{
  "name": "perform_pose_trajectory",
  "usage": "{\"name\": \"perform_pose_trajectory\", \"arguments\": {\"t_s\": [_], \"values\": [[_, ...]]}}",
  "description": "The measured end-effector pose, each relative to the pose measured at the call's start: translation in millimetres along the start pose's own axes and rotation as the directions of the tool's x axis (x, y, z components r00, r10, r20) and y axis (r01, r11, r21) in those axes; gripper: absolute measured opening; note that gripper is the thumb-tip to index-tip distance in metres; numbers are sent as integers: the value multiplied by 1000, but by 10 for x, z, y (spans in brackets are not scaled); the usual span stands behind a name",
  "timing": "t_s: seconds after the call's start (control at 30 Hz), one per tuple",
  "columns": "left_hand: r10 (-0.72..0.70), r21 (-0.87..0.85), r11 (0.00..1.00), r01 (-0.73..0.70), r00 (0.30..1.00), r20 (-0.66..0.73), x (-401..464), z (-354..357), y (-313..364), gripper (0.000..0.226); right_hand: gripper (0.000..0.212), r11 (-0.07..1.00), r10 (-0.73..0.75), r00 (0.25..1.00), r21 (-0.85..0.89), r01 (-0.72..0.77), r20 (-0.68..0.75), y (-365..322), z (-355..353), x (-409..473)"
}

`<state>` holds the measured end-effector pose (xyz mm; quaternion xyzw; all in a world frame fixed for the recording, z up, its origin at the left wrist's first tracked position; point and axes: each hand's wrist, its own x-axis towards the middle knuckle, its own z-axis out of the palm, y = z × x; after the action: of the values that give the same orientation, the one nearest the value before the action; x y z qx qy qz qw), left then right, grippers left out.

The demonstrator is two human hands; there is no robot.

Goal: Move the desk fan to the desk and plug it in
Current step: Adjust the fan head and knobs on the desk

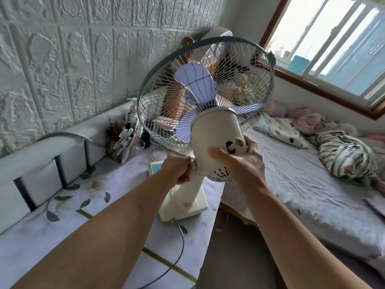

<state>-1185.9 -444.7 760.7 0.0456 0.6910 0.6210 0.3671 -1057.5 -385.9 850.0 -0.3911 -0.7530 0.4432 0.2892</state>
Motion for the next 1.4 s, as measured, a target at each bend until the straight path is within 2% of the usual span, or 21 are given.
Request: {"name": "perform_pose_trajectory", "arguments": {"t_s": [0.1, 0.2, 0.27, 0.37, 0.5, 0.63, 0.77, 1.0, 1.2, 1.4], "values": [[56, -6, 998, -56, 998, 16, -10, -12, -19, 37, 86, 1000, 3, 1000, 6, -3, 1, -6, 3, 0], [123, -87, 989, -116, 990, 74, -37, -36, 12, 9, 81, 1000, -3, 1000, 12, 3, 1, -10, 6, 8], [88, -119, 990, -78, 993, 85, -23, -32, 36, 15, 83, 1000, -7, 1000, 15, 7, 3, -10, 7, 18], [-29, -281, 958, 60, 993, 113, -1, -18, 89, 21, 84, 1000, 1, 1000, 21, -1, 4, -12, 6, 45], [-102, -408, 901, 146, 986, 129, 6, -27, 112, 20, 68, 1000, 13, 1000, 21, -13, 23, -26, -3, 86], [-107, -402, 903, 151, 986, 131, -8, -32, 100, 19, 68, 1000, 26, 999, -9, -26, 20, -51, 7, 107], [-100, -430, 889, 157, 983, 152, -19, -36, 94, 17, 58, 998, 51, 998, -26, -50, 25, -127, 14, 166], [-88, -443, 885, 143, 986, 142, -4, -32, 78, 13, 67, 995, 99, 995, -34, -98, 32, -201, 60, 219], [-103, -432, 893, 127, 992, 78, 29, -2, 77, 16, 88, 985, 154, 987, -80, -150, 42, -299, 130, 311], [-99, -448, 886, 124, 992, 79, -4, 3, 94, 17, 84, 979, 174, 983, -121, -167, 52, -346, 128, 356]]}}
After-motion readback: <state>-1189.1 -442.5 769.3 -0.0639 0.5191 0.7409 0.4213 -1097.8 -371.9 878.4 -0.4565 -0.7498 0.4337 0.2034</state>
